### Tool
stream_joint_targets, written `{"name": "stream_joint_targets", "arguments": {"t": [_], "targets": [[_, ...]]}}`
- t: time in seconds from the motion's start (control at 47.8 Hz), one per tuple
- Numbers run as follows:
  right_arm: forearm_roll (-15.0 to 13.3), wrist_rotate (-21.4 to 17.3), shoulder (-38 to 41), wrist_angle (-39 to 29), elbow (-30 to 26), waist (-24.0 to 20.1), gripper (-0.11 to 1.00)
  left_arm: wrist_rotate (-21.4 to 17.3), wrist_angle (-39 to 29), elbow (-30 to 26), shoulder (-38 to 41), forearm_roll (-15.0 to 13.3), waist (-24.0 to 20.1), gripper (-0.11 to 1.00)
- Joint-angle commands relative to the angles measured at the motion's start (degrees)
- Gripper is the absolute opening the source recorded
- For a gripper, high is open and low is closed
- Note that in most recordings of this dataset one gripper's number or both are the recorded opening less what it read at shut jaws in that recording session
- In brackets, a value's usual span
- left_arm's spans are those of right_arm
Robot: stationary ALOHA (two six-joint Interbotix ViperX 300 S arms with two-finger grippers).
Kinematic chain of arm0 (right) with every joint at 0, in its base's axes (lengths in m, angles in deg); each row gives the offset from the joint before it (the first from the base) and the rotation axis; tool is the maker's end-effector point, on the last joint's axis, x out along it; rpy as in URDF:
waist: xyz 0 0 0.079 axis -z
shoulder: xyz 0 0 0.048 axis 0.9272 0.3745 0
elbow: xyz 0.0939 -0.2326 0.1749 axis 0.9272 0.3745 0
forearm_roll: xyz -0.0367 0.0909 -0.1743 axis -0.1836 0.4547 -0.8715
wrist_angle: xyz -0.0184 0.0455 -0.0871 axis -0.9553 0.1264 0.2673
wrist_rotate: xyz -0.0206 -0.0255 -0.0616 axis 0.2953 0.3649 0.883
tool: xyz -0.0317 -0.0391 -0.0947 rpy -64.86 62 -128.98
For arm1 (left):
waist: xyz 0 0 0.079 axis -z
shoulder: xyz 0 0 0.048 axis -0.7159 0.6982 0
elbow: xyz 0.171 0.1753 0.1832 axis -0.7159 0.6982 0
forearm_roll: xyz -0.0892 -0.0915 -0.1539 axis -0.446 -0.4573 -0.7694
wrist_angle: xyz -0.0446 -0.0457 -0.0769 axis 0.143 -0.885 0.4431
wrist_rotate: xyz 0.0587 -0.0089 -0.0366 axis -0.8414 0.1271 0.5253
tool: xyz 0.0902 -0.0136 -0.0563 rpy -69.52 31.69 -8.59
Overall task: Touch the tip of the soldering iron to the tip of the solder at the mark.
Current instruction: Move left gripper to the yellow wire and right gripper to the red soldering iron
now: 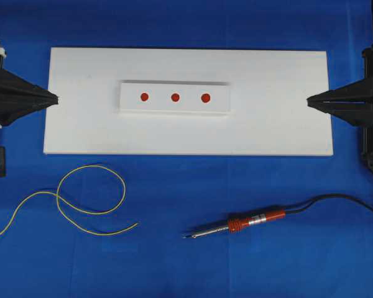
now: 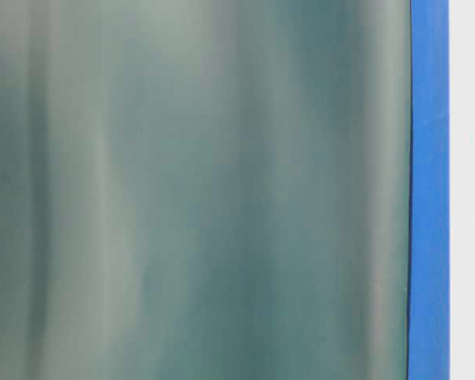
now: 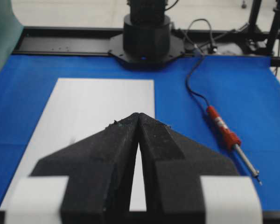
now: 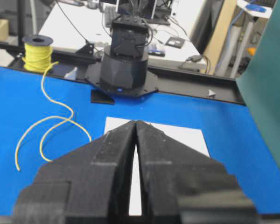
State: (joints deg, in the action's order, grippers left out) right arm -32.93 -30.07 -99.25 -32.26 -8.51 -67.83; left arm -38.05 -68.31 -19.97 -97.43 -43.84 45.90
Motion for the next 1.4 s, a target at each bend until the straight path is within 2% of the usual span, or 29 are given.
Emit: {"name": "stream_joint_targets", "arguments": {"t": [0.0,0.126,0.398,0.523,0.607,0.691,0.816,0.879,0.942,1.068,1.277,1.382], "targets": [[0.2,-0.7,1.1,0.4,-1.0,-1.4,0.0,1.0,-0.6,-0.9,0.4,0.0,1.8,0.02],[0.2,-1.3,2.9,-1.0,-1.9,-6.0,-0.06,2.1,-1.2,-0.8,0.6,0.0,5.6,0.02],[0.7,-5.0,9.3,-0.7,-1.9,-14.9,-0.06,4.2,-0.9,0.4,4.7,0.0,14.5,0.02],[0.7,-7.7,13.8,1.3,-2.0,-17.3,0.03,5.5,1.7,0.9,7.4,0.0,18.2,0.02],[1.1,-9.8,17.2,2.5,-2.4,-19.1,0.18,5.8,3.2,1.2,10.0,0.0,20.2,0.03],[2.0,-10.6,20.2,3.0,-2.7,-19.8,0.4,5.9,4.6,1.6,13.5,0.0,21.6,0.19],[4.1,-10.9,26.0,4.4,-3.4,-20.8,0.79,5.7,5.4,1.4,19.2,0.1,23.6,0.59],[5.1,-10.9,29.5,6.0,-3.7,-21.8,0.9,5.7,6.1,1.2,22.8,0.0,24.6,0.77],[6.2,-10.9,32.5,8.2,-3.6,-22.8,0.87,5.7,7.5,1.1,25.8,0.0,25.4,0.87],[8.2,-10.9,38.3,12.7,-3.3,-24.2,0.86,5.7,13.4,1.6,31.7,0.0,26.8,0.83],[13.4,-10.8,47.3,21.1,-2.6,-26.5,0.86,5.9,24.7,3.7,42.8,-0.2,27.2,0.82],[15.9,-10.6,51.5,24.3,-2.5,-27.4,0.86,5.9,28.2,3.3,47.8,-0.3,27.8,0.82]]}}
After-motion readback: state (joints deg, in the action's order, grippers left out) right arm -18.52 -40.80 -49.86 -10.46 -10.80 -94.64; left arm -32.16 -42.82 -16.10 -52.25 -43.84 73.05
